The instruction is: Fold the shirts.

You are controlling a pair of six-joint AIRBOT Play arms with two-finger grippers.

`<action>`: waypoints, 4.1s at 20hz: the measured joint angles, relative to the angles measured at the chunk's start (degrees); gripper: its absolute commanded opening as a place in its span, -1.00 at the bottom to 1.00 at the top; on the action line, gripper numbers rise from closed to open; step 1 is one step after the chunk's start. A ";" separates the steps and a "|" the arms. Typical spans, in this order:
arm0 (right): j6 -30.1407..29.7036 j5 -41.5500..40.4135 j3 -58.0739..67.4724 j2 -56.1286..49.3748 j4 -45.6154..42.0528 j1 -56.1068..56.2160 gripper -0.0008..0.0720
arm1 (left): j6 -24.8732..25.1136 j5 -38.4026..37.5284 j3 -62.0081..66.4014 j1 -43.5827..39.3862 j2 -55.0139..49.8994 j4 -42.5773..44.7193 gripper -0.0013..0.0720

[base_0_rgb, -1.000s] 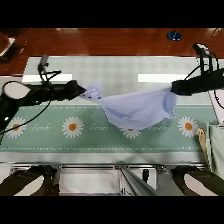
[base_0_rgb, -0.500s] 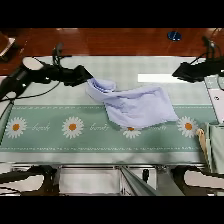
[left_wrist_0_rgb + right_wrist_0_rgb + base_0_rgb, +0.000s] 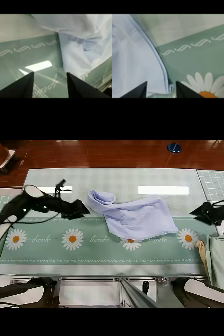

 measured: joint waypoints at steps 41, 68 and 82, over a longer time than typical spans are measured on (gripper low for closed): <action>6.82 -7.10 -10.14 -3.96 1.79 10.54 0.14 | 5.31 3.39 6.56 -16.85 -13.70 -19.21 -0.89; 8.20 4.85 61.88 25.70 2.19 26.75 -0.93 | -3.74 -26.38 67.10 7.63 17.27 -2.51 -0.89; 9.33 14.38 48.94 33.57 -4.20 26.77 -0.93 | -0.63 -34.69 48.48 6.14 24.02 -0.44 -0.89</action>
